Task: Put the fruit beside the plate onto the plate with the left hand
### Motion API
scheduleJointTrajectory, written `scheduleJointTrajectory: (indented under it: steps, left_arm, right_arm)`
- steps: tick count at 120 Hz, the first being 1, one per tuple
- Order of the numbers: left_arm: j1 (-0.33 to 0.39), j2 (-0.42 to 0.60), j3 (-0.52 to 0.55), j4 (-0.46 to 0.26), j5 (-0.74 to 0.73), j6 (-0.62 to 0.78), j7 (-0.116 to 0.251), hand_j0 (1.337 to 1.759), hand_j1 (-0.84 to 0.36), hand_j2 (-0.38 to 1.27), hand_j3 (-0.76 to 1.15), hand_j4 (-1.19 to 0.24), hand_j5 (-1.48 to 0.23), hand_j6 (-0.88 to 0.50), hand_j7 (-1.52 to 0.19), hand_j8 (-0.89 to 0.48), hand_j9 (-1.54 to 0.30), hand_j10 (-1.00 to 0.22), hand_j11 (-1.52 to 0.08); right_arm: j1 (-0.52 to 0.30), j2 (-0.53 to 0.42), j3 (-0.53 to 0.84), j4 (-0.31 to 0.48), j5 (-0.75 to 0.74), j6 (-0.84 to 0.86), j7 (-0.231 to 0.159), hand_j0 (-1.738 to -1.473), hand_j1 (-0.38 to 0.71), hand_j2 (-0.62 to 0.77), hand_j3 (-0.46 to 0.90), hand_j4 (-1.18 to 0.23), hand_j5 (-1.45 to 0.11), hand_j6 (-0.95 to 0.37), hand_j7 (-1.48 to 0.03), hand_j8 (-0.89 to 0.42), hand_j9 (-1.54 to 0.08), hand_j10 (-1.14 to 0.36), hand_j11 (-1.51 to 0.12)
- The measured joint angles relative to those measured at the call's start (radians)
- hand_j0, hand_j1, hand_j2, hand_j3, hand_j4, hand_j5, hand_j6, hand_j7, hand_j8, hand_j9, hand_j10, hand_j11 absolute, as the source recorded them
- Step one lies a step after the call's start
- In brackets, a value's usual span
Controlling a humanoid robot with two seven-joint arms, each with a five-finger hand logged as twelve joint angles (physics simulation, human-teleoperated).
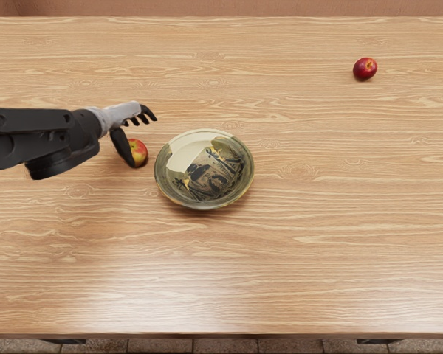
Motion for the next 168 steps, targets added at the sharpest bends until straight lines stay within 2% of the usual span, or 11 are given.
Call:
scheduleJointTrajectory:
  steps: [39, 83, 91, 104, 114, 125, 149, 168]
  left_arm:
    - [0.022, -0.031, 0.045, 0.022, -0.001, 0.008, 0.000, 1.658, -0.04, 0.07, 0.00, -0.32, -0.42, -0.32, -0.42, -0.32, -0.42, -0.32, -0.42]
    - [0.029, -0.045, 0.069, 0.047, 0.000, 0.008, 0.000, 1.657, -0.22, 0.09, 0.00, -0.48, -0.63, -0.48, -0.63, -0.48, -0.63, -0.48, -0.63]
    - [0.030, -0.045, 0.076, 0.052, 0.003, 0.009, 0.000, 1.656, -0.23, 0.07, 0.00, -0.52, -0.66, -0.47, -0.68, -0.51, -0.68, -0.51, -0.68]
    - [0.037, -0.047, 0.084, 0.058, 0.005, 0.009, 0.000, 1.654, -0.26, 0.07, 0.00, -0.57, -0.70, -0.40, -0.73, -0.47, -0.74, -0.55, -0.74]
    - [0.036, -0.047, 0.089, 0.061, 0.003, 0.008, 0.000, 1.653, -0.26, 0.06, 0.00, -0.55, -0.75, -0.38, -0.78, -0.45, -0.79, -0.57, -0.79]
    - [0.033, -0.047, 0.093, 0.062, 0.001, 0.008, 0.001, 1.653, -0.27, 0.16, 0.00, -0.57, -0.80, -0.40, -0.83, -0.47, -0.84, -0.61, -0.84]
    - [0.025, -0.038, 0.095, 0.059, -0.001, 0.006, 0.006, 1.652, -0.24, 0.16, 0.00, -0.57, -0.87, -0.41, -0.89, -0.48, -0.89, -0.65, -0.90]
    - [-0.011, -0.019, 0.095, 0.051, -0.005, 0.005, 0.007, 1.652, -0.25, 0.22, 0.00, -0.57, -0.92, -0.40, -0.92, -0.47, -0.92, -0.67, -0.92]
  right_arm:
    - [0.000, 0.000, 0.000, 0.000, 0.000, 0.000, 0.000, -1.658, -0.31, -0.01, 0.00, -0.03, -0.04, -0.03, -0.04, -0.03, -0.04, -0.03, -0.04]
    - [0.000, 0.000, 0.000, 0.000, 0.000, 0.000, 0.000, -1.658, -0.31, -0.01, 0.00, -0.03, -0.04, -0.03, -0.04, -0.03, -0.04, -0.03, -0.04]
    - [0.000, 0.000, 0.000, 0.000, 0.000, 0.000, 0.000, -1.658, -0.31, -0.01, 0.00, -0.03, -0.04, -0.03, -0.04, -0.03, -0.04, -0.03, -0.04]
    - [0.000, 0.000, 0.000, 0.000, 0.000, 0.000, 0.000, -1.658, -0.31, -0.01, 0.00, -0.03, -0.04, -0.03, -0.04, -0.03, -0.04, -0.03, -0.04]
    - [0.000, 0.000, 0.000, 0.000, 0.000, 0.000, 0.000, -1.658, -0.31, -0.01, 0.00, -0.03, -0.04, -0.03, -0.04, -0.03, -0.04, -0.03, -0.04]
    - [0.000, 0.000, 0.000, 0.000, 0.000, 0.000, 0.000, -1.658, -0.31, -0.01, 0.00, -0.03, -0.04, -0.03, -0.04, -0.03, -0.04, -0.03, -0.04]
    - [0.000, 0.000, 0.000, 0.000, 0.000, 0.000, 0.000, -1.658, -0.31, -0.01, 0.00, -0.03, -0.04, -0.03, -0.04, -0.03, -0.04, -0.03, -0.04]
    - [0.000, 0.000, 0.000, 0.000, 0.000, 0.000, 0.000, -1.658, -0.31, -0.01, 0.00, -0.03, -0.04, -0.03, -0.04, -0.03, -0.04, -0.03, -0.04]
